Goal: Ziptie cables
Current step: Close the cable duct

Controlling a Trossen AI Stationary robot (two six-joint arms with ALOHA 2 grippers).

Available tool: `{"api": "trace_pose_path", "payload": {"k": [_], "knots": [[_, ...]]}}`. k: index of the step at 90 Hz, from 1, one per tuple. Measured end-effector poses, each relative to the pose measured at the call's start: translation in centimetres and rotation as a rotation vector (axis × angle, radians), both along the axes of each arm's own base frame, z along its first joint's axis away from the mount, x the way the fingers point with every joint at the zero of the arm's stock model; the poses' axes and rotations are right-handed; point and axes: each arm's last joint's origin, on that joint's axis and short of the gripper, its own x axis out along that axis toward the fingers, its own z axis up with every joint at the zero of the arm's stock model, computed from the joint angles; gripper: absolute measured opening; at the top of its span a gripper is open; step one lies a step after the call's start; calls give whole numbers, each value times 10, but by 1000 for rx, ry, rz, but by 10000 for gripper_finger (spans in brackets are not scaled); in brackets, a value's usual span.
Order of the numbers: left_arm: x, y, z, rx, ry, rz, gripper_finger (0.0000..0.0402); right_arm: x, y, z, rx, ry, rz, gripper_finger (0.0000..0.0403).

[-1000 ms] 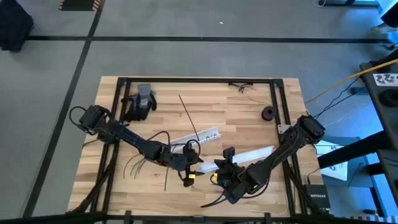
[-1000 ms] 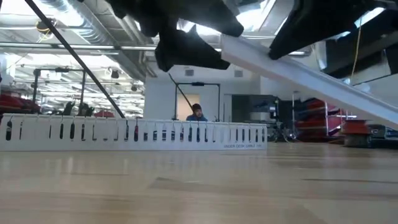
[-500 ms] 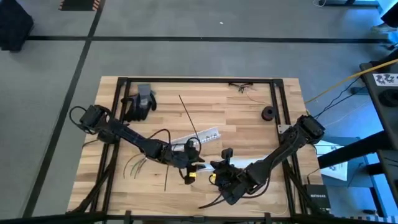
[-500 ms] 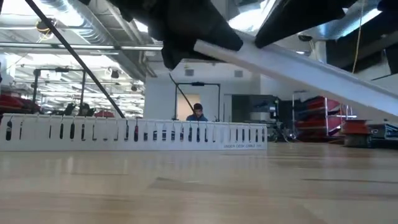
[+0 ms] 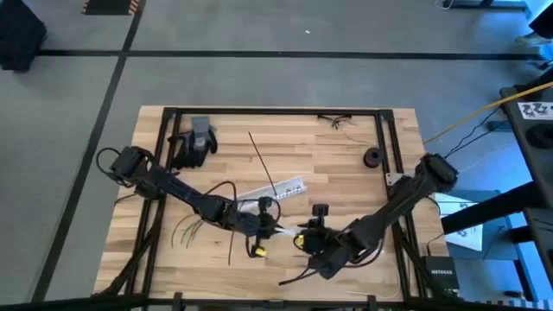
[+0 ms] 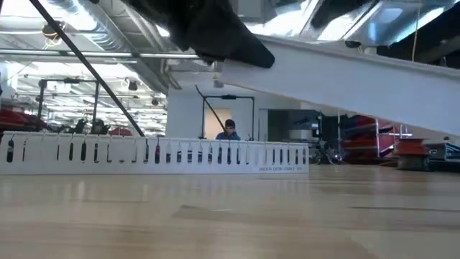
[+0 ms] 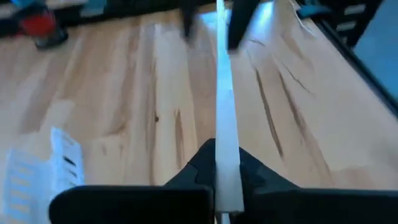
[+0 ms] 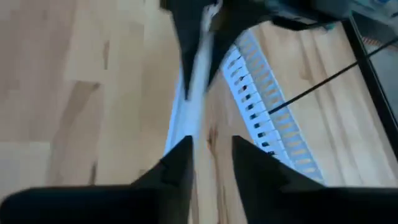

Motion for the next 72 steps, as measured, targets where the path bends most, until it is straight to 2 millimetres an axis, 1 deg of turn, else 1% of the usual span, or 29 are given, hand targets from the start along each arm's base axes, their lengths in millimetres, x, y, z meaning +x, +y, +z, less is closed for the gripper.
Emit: {"api": "trace_pose_path", "payload": {"k": [11,19,26,35,42,50,61,72], "knots": [[-4,-7,0,204,-6,-76,3,-7,-4,14,79,-14,-8,183],[-7,-13,0,372,-7,-135,3,-8,-4,17,114,-5,7,215],[-11,-20,1,519,-8,-155,2,-6,-3,12,148,-13,18,237],[-16,-27,2,679,-3,-187,2,-3,-4,-1,205,-18,33,258],[-18,-31,2,761,-4,-217,2,-1,-8,-11,234,0,39,268],[-20,-36,4,816,-14,-245,2,5,-12,-16,268,-49,30,273],[-23,-41,5,908,-16,-258,2,16,-19,-26,360,-109,87,273],[-26,-46,6,1010,-11,-274,2,25,-33,-38,464,-143,159,273]]}}
